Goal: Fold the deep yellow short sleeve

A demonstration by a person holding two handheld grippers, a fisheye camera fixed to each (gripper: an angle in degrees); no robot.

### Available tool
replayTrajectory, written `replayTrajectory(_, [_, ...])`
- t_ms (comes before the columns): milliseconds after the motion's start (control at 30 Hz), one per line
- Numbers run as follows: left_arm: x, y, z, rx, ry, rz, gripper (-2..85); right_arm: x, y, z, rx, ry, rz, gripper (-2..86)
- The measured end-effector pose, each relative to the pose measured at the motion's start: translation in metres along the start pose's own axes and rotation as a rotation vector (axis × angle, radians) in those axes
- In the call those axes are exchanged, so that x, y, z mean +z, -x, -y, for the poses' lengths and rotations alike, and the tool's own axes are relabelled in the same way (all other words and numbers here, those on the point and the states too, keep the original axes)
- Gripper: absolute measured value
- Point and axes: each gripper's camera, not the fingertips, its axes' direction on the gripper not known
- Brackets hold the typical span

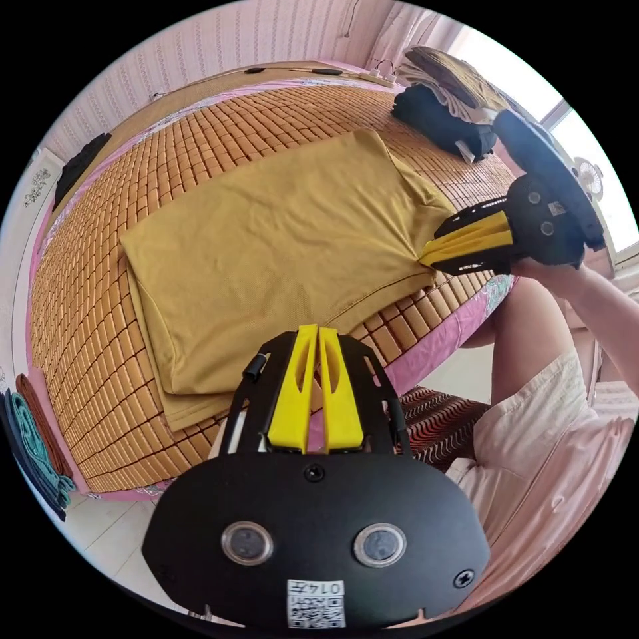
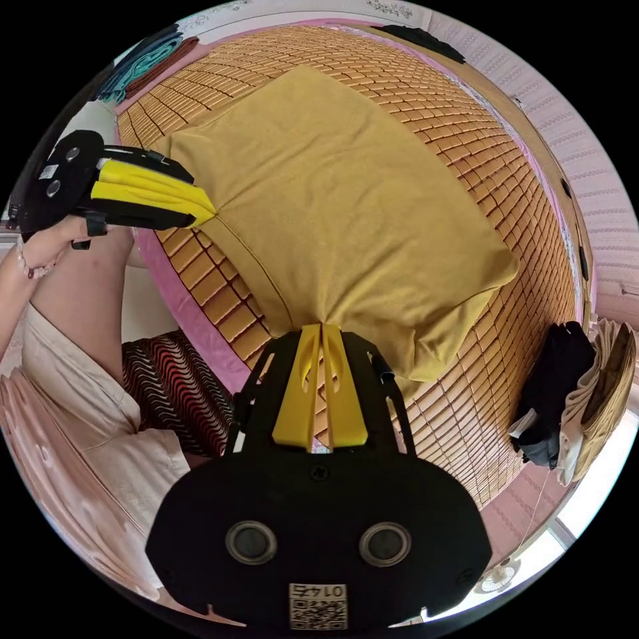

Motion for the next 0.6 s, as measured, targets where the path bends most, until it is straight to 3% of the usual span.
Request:
replayTrajectory(167, [0.007, 0.005, -0.018, 0.014, -0.05, -0.046, -1.0, -0.005, 0.0, 0.013, -0.092, 0.094, 0.069, -0.9])
replayTrajectory(367, [-0.003, -0.003, -0.01, 0.093, -0.226, -0.108, -1.0, -0.056, -0.021, 0.083, -0.187, -0.046, 0.074, -0.9])
replayTrajectory(500, [0.044, -0.011, 0.007, 0.119, -0.16, -0.088, -1.0, -0.034, -0.039, 0.156, -0.126, -0.042, 0.033, -0.9])
replayTrajectory(600, [0.063, -0.015, -0.002, 0.17, -0.153, -0.081, -1.0, 0.005, -0.042, 0.19, -0.134, 0.094, -0.01, -0.8])
